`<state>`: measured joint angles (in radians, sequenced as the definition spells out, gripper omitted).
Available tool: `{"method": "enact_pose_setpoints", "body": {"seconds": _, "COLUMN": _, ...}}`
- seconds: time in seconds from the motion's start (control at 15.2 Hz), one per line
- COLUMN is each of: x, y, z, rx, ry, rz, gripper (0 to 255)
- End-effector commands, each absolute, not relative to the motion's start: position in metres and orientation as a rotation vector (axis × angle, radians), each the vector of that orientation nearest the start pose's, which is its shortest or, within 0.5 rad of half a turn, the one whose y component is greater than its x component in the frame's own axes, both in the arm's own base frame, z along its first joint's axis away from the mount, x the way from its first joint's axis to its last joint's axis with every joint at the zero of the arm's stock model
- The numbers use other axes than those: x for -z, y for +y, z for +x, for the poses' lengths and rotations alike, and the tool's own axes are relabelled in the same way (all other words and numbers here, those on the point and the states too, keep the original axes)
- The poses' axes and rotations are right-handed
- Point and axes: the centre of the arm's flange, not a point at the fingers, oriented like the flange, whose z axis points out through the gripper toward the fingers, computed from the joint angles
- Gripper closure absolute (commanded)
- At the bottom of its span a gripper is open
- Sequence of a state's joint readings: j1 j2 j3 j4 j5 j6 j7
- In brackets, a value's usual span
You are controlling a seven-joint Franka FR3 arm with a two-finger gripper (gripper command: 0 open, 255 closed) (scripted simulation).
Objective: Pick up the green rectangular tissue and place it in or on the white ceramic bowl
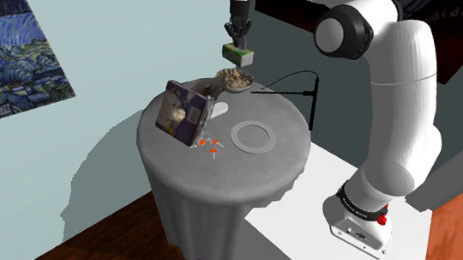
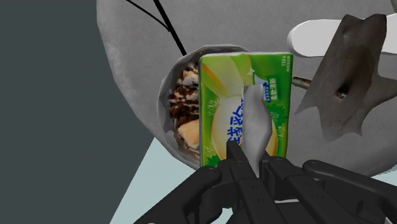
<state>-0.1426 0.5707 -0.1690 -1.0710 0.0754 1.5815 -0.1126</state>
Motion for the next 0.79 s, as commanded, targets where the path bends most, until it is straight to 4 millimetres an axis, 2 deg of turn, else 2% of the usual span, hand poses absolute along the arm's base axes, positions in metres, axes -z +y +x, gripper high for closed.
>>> {"method": "enact_pose_setpoints", "body": {"seconds": 0.0, "x": -0.491, "y": -0.178, "z": 0.687, "rx": -0.085, "ry": 0.279, "rz": -3.133, "gripper": 255}}
{"method": "enact_pose_setpoints", "body": {"seconds": 0.66, "x": -0.435, "y": -0.178, "z": 0.687, "rx": -0.085, "ry": 0.279, "rz": -3.133, "gripper": 255}}
{"method": "enact_pose_setpoints", "body": {"seconds": 0.73, "x": -0.435, "y": -0.178, "z": 0.687, "rx": -0.085, "ry": 0.279, "rz": -3.133, "gripper": 255}}
